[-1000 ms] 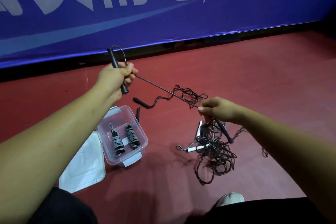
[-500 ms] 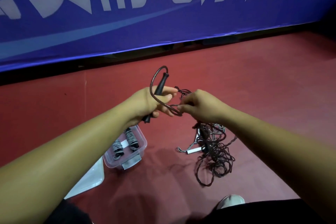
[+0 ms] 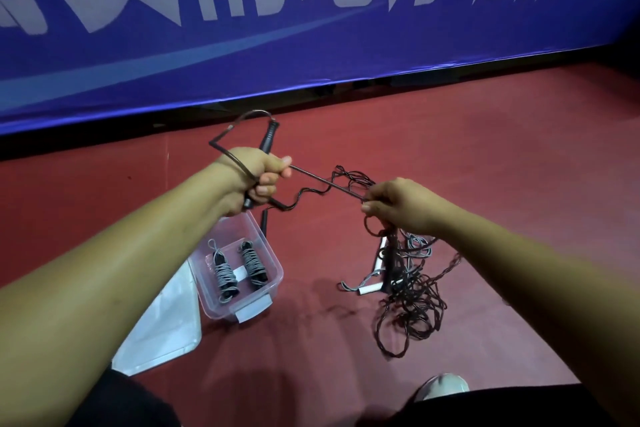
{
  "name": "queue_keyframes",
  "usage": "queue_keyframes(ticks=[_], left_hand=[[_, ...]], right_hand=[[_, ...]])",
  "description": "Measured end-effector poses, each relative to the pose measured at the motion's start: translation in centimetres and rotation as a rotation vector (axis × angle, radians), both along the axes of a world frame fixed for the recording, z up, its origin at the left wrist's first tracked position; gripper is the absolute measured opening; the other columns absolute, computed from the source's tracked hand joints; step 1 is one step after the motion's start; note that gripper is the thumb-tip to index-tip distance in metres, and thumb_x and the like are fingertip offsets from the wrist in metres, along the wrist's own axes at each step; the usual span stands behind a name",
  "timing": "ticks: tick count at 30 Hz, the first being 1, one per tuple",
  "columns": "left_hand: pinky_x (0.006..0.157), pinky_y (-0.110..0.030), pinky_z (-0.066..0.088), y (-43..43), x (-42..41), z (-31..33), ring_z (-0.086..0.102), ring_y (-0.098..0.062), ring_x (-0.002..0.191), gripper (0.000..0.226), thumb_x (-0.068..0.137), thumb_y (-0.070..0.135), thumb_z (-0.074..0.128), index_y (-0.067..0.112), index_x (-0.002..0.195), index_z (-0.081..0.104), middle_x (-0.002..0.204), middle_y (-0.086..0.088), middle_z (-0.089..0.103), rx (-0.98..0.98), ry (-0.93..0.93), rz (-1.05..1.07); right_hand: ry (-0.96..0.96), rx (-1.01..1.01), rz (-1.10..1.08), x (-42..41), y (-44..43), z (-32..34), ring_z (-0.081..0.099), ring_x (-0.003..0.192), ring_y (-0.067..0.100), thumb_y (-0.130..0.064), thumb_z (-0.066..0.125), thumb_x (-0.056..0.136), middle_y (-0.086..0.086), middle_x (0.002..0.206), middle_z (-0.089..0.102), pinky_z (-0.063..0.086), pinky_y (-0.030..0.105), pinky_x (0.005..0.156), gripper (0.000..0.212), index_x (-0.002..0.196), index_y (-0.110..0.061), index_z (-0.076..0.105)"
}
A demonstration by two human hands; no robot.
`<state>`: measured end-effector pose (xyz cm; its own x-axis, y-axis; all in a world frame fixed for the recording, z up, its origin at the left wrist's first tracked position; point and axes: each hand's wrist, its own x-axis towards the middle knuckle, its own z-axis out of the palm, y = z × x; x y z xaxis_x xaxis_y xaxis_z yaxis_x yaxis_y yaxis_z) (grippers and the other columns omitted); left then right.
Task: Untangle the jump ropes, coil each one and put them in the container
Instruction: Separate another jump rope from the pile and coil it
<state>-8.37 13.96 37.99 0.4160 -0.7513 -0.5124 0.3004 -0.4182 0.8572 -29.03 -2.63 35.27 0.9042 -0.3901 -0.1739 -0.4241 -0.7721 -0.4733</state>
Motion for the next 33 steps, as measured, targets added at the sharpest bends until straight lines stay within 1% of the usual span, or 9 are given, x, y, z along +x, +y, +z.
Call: queue_keyframes(ticks=[7, 10, 13, 17, 24, 26, 28, 30, 33], left_hand=[[0.029, -0.01, 0.024, 0.4, 2.8, -1.1, 0.037, -0.004, 0.031, 0.031, 0.106, 0.024, 0.039, 0.004, 0.084, 0.047, 0.042, 0.003, 0.039, -0.163, 0.409, 0.364], [0.038, -0.014, 0.045, 0.9, 2.4, -0.6, 0.069, -0.028, 0.051, 0.028, 0.107, 0.021, 0.038, -0.005, 0.103, 0.049, 0.071, -0.022, 0.066, -0.296, 0.6, 0.552], [0.041, -0.023, 0.052, 1.5, -0.7, -1.2, 0.072, -0.038, 0.061, 0.025, 0.104, 0.003, 0.036, -0.019, 0.113, 0.045, 0.095, -0.034, 0.066, -0.148, 0.539, 0.398], [0.046, -0.02, 0.055, 1.2, -3.7, -1.9, 0.073, -0.04, 0.077, 0.031, 0.098, -0.005, 0.038, -0.025, 0.12, 0.046, 0.112, -0.035, 0.065, 0.049, 0.583, 0.085], [0.073, -0.029, 0.062, 0.2, -4.4, -0.6, 0.068, -0.04, 0.106, 0.029, 0.102, 0.011, 0.045, -0.011, 0.111, 0.061, 0.117, -0.032, 0.065, -0.267, 0.501, 0.164], [0.092, -0.031, 0.056, 0.0, -3.9, -0.5, 0.064, -0.029, 0.115, 0.026, 0.1, 0.013, 0.049, 0.001, 0.114, 0.067, 0.126, -0.021, 0.065, -0.346, 0.353, 0.161], [0.101, -0.024, 0.046, 0.1, -3.6, -0.9, 0.056, -0.011, 0.118, 0.024, 0.098, 0.017, 0.056, 0.022, 0.118, 0.07, 0.13, -0.003, 0.065, -0.257, -0.126, -0.009], [0.1, -0.029, 0.045, 0.3, -3.8, -1.2, 0.061, -0.009, 0.112, 0.021, 0.097, 0.032, 0.059, 0.034, 0.114, 0.072, 0.12, 0.008, 0.07, -0.121, -0.577, -0.234], [0.082, -0.041, 0.054, 0.4, -4.2, -0.4, 0.067, -0.025, 0.082, 0.031, 0.093, 0.05, 0.055, 0.025, 0.088, 0.071, 0.087, 0.0, 0.072, -0.061, -0.81, -0.36]], right_hand=[[-0.038, 0.191, -0.183, -0.3, -0.2, -0.6, 0.055, 0.049, 0.002, -0.023, 0.056, 0.101, 0.002, 0.064, 0.063, 0.045, 0.017, 0.051, 0.025, 0.087, -0.005, 0.067], [-0.212, 0.51, -0.42, 0.3, 0.6, -0.6, 0.059, 0.054, 0.014, -0.019, 0.055, 0.102, 0.005, 0.063, 0.058, 0.055, 0.029, 0.061, 0.028, 0.081, -0.003, 0.066], [-0.309, 0.654, -0.594, 0.7, 0.9, -0.2, 0.052, 0.047, 0.01, -0.016, 0.053, 0.102, 0.005, 0.063, 0.05, 0.055, 0.03, 0.057, 0.03, 0.076, -0.005, 0.063], [-0.203, 0.519, -0.592, 1.2, 1.0, 0.2, 0.05, 0.051, 0.012, -0.02, 0.056, 0.101, 0.004, 0.064, 0.052, 0.045, 0.024, 0.05, 0.029, 0.08, -0.003, 0.067], [-0.063, 0.285, -0.186, 1.3, 2.5, 1.6, 0.041, 0.04, 0.005, -0.026, 0.059, 0.1, -0.001, 0.055, 0.049, 0.035, 0.019, 0.043, 0.029, 0.08, -0.007, 0.071], [-0.074, 0.207, -0.054, 1.5, 3.3, 2.2, 0.041, 0.041, 0.005, -0.026, 0.059, 0.099, 0.0, 0.055, 0.05, 0.035, 0.019, 0.044, 0.027, 0.078, -0.014, 0.07], [-0.124, 0.149, 0.03, 1.8, 3.9, 2.8, 0.044, 0.044, 0.007, -0.027, 0.06, 0.099, 0.002, 0.055, 0.053, 0.037, 0.024, 0.048, 0.026, 0.077, -0.017, 0.069], [-0.208, 0.18, 0.035, 2.0, 4.1, 3.4, 0.045, 0.044, 0.006, -0.025, 0.061, 0.099, 0.0, 0.054, 0.055, 0.038, 0.026, 0.049, 0.025, 0.075, -0.018, 0.068], [-0.238, 0.186, 0.045, 2.1, 4.0, 4.0, 0.047, 0.049, 0.006, -0.025, 0.061, 0.098, -0.006, 0.054, 0.055, 0.043, 0.03, 0.053, 0.023, 0.081, -0.015, 0.071]])
